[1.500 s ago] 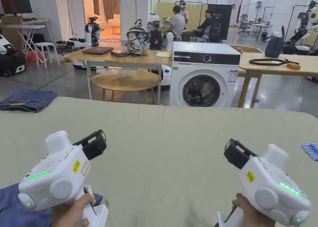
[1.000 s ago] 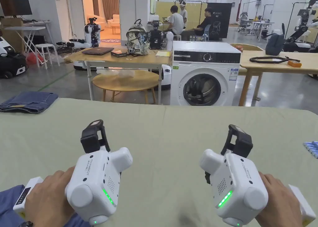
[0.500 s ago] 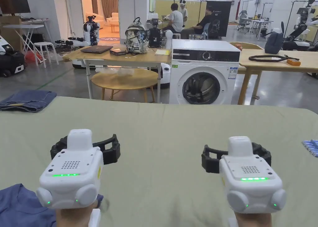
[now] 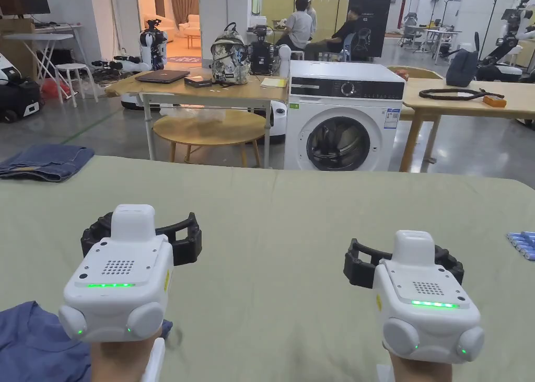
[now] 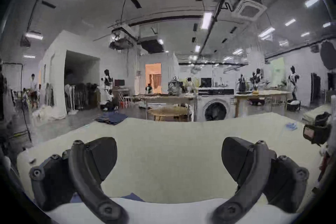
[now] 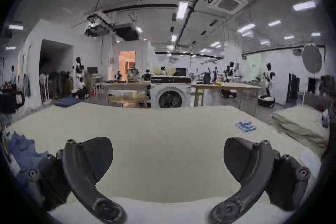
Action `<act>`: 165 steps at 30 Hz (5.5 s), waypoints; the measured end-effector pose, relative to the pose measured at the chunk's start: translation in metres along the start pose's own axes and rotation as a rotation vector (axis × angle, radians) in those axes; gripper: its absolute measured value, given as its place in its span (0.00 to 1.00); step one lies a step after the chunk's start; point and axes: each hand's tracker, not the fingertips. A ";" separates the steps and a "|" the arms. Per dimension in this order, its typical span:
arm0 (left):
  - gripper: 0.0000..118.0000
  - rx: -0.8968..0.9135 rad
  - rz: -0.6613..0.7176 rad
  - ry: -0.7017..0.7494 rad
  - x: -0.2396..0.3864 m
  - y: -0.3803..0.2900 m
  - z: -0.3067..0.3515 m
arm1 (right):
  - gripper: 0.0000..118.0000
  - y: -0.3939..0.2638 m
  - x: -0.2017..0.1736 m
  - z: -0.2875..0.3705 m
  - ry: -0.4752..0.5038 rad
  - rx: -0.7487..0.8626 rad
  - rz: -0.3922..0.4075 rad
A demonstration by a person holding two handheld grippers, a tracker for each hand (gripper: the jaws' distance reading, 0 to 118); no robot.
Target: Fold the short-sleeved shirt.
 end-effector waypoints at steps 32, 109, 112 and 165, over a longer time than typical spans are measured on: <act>0.00 -0.036 -0.064 0.081 -0.015 0.016 0.023 | 0.00 0.008 -0.010 0.004 -0.026 -0.016 -0.032; 0.00 -0.567 0.139 0.143 -0.240 -0.022 0.053 | 0.00 -0.022 -0.150 0.007 0.344 -0.226 0.037; 0.00 -0.484 0.110 0.095 -0.223 0.014 0.049 | 0.00 -0.017 -0.136 0.002 0.323 -0.206 0.023; 0.54 -0.486 0.105 -0.646 0.162 -0.002 0.000 | 0.00 0.005 0.108 0.066 -0.077 -0.161 -0.051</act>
